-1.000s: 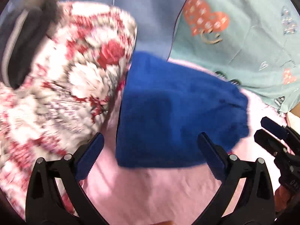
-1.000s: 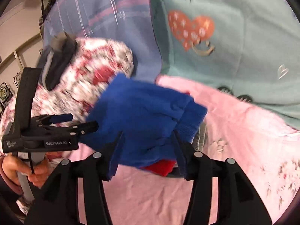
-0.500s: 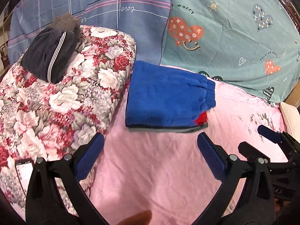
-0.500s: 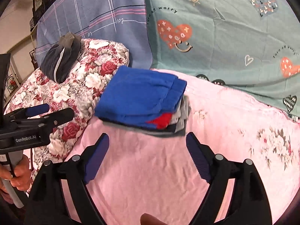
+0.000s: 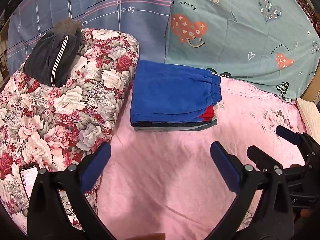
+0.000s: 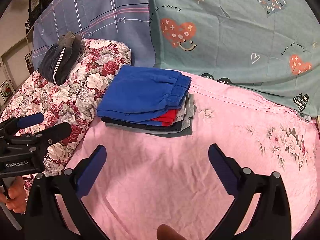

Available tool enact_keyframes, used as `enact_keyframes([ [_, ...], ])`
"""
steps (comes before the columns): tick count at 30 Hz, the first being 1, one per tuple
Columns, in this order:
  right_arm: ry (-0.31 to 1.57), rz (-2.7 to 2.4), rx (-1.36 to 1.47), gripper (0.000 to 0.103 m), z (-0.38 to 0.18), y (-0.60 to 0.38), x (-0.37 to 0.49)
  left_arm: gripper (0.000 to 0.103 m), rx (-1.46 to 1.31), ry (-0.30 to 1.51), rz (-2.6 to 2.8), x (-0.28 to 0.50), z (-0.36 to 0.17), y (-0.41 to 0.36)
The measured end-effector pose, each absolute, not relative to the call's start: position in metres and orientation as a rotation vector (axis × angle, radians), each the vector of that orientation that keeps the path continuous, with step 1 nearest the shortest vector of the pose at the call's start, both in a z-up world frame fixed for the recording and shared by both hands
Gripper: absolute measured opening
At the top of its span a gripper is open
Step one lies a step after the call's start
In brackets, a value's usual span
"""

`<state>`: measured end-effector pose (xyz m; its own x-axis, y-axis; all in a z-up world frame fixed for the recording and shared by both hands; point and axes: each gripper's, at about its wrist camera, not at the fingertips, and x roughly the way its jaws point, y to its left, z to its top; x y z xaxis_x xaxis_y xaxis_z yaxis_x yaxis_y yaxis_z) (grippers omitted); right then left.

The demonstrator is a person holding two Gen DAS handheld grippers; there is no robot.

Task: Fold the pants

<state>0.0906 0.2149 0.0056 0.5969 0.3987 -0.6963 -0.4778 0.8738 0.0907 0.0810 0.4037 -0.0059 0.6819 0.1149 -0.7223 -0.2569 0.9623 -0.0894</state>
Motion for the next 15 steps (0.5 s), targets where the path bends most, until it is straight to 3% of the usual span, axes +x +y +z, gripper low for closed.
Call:
enact_keyframes([
  [15, 0.783, 0.504, -0.103, 0.102, 0.0057, 0.2138, 0.0961, 0.101, -0.198, 0.82, 0.197, 0.0905, -0.01, 0.4034],
])
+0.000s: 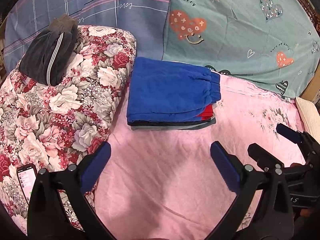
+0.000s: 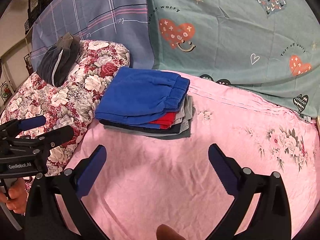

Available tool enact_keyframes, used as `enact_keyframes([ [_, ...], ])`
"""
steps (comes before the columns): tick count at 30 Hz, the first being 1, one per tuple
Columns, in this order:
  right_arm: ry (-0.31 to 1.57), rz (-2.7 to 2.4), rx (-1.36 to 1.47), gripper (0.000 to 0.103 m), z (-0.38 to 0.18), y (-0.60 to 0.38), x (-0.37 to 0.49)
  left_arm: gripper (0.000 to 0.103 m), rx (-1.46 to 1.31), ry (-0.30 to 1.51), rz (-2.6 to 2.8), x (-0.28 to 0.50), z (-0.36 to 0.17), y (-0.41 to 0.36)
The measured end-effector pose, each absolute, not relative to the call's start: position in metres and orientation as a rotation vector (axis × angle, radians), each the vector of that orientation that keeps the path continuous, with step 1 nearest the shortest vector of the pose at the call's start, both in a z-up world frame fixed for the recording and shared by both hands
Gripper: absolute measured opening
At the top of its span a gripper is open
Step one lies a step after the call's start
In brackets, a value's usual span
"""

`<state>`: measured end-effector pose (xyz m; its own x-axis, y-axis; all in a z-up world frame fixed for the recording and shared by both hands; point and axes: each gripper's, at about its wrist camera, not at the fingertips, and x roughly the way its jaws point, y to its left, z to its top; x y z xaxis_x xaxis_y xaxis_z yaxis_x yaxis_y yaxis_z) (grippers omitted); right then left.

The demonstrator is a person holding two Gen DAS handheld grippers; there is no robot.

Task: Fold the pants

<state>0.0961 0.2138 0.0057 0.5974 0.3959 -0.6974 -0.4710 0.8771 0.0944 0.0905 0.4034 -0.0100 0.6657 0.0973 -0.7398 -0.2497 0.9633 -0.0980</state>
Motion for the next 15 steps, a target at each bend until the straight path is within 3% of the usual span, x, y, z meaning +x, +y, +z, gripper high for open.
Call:
enact_keyframes([
  [15, 0.789, 0.491, -0.081, 0.102, 0.0048, 0.2085, 0.0953, 0.101, -0.183, 0.817, 0.188, 0.0902, -0.0102, 0.4004],
])
